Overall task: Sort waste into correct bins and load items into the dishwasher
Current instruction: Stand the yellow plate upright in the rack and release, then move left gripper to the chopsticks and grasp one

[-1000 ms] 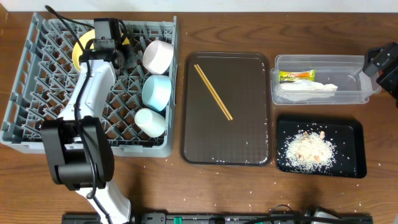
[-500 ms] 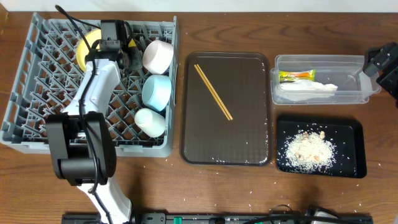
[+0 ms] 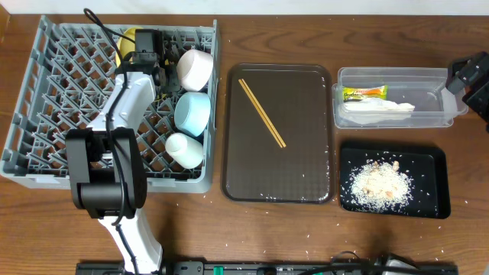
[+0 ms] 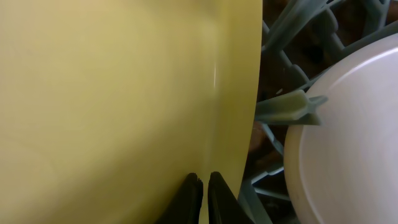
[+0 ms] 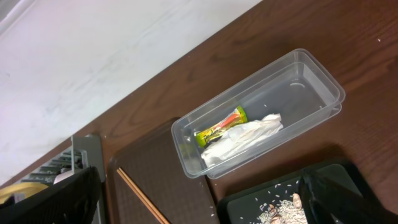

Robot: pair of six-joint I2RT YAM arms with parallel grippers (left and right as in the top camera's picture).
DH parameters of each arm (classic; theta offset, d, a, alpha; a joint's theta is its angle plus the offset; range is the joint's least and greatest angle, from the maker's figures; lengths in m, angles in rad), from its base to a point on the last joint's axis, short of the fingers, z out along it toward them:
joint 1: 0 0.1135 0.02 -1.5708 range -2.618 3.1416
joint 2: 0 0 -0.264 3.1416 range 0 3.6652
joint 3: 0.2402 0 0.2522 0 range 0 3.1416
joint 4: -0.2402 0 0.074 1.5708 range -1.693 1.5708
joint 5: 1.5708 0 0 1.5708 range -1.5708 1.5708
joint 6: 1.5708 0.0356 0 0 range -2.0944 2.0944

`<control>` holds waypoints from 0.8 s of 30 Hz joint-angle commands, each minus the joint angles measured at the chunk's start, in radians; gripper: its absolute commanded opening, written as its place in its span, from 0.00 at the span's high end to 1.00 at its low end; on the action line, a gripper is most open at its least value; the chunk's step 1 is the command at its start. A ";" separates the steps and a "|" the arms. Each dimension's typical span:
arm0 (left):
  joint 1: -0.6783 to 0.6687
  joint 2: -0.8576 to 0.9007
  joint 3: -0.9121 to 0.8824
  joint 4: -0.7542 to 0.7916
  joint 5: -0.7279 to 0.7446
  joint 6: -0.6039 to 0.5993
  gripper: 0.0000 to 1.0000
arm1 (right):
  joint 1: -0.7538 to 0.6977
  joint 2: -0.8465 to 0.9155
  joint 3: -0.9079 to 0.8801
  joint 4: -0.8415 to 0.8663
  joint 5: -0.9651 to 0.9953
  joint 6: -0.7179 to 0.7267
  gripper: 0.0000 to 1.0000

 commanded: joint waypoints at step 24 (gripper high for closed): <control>-0.185 -0.350 -0.008 -0.114 0.116 -0.049 0.38 | -0.007 -0.001 0.000 -0.002 -0.001 0.002 0.01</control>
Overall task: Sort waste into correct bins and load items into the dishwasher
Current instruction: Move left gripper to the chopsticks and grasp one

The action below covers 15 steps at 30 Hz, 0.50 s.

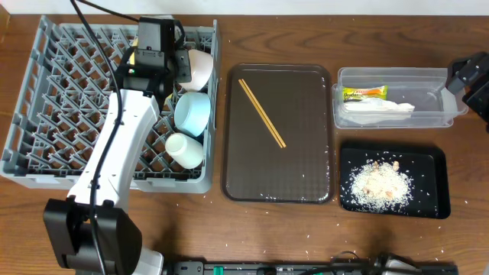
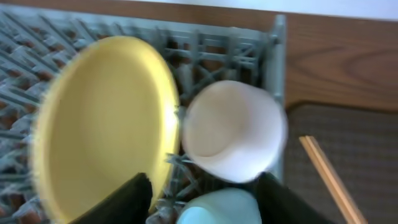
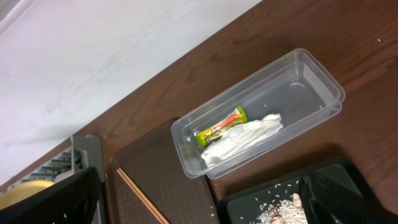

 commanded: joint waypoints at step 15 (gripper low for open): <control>-0.383 0.036 0.172 -0.155 -0.016 -0.331 0.33 | -0.007 -0.001 0.000 -0.002 -0.001 0.002 0.01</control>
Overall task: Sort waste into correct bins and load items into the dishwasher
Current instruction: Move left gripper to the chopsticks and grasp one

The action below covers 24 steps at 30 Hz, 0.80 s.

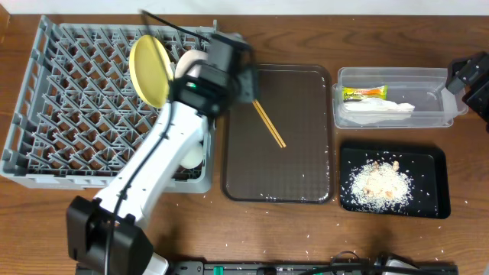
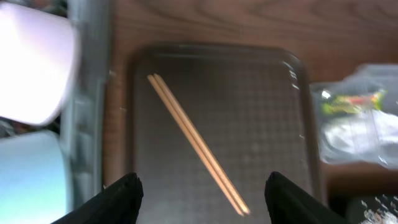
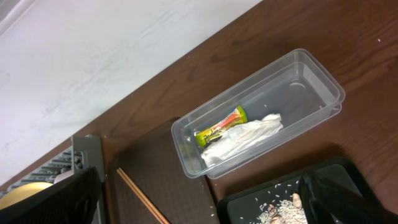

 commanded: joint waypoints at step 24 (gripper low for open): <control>-0.055 0.702 0.591 -0.482 -0.009 -0.331 0.41 | -0.007 -0.001 0.000 -0.002 -0.001 0.002 0.01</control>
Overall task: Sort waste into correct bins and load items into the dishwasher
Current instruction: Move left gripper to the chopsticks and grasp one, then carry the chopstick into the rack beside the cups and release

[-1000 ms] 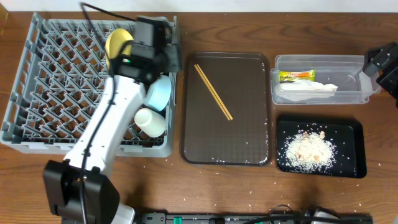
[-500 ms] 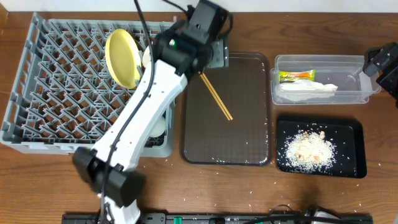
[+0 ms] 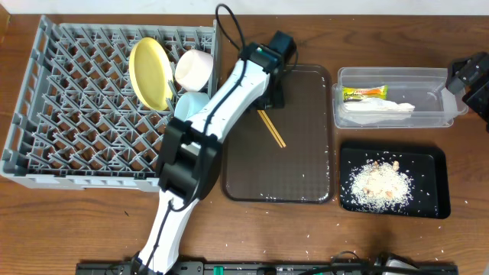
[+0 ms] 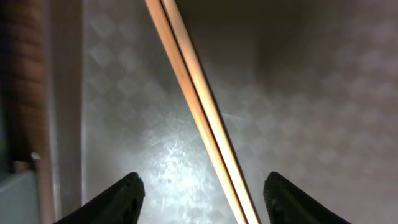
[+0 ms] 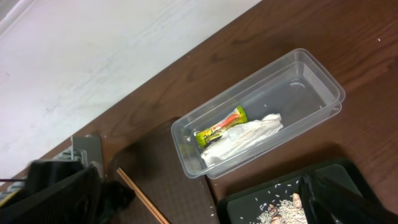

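Observation:
Two wooden chopsticks (image 4: pixel 199 112) lie side by side on the brown tray (image 3: pixel 306 164), also seen in the overhead view as chopsticks (image 3: pixel 273 131). My left gripper (image 4: pixel 202 202) is open and low over them, one finger (image 4: pixel 121 199) on each side of the pair; from above the left gripper (image 3: pixel 267 98) covers their upper end. My right gripper (image 5: pixel 199 205) is open and holds nothing, parked at the right edge, right gripper (image 3: pixel 467 76). A yellow plate (image 3: pixel 149 72) stands upright in the grey dish rack (image 3: pixel 46 114).
In the rack sit a white bowl (image 3: pixel 193 67) and a light blue cup (image 3: pixel 186 107). A clear bin (image 3: pixel 428 80) holds a wrapper and a napkin. A black tray (image 3: pixel 428 164) carries rice scraps. My left arm crosses the rack's right side.
My left gripper was higher, over the tray's upper left by the rack. Now it is down close to the tray, straddling the chopsticks, still open. The right arm has not moved.
My left gripper was shut on the yellow plate in the rack. Then it stood open and back from the plate, which stayed upright in the rack. Then it was over the brown tray, and now it sits low around the chopsticks.

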Robot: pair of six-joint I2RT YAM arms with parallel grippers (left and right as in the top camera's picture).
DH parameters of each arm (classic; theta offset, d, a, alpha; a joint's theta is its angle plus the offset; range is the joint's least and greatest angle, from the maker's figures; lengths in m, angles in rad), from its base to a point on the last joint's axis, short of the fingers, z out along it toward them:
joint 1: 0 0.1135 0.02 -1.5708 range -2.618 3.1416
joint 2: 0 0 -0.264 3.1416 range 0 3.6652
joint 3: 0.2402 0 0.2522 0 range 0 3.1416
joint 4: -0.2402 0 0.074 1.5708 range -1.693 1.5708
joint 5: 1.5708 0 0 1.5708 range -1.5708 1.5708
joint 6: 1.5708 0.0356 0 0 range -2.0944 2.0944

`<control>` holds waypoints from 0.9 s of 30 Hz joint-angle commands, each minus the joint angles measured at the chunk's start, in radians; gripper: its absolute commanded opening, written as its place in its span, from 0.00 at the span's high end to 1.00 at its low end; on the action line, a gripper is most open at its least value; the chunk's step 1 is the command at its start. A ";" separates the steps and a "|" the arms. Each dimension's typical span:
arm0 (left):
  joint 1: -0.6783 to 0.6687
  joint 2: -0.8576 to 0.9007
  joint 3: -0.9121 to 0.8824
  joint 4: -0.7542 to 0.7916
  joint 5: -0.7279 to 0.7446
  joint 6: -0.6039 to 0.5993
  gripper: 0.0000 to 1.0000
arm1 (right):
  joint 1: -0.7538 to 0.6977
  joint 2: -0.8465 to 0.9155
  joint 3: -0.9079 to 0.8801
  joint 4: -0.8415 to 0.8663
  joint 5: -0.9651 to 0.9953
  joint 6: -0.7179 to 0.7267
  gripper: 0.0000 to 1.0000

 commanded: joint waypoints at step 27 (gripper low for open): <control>0.004 0.072 -0.150 0.125 -0.006 -0.246 0.72 | -0.007 -0.002 0.000 -0.002 -0.001 0.002 0.01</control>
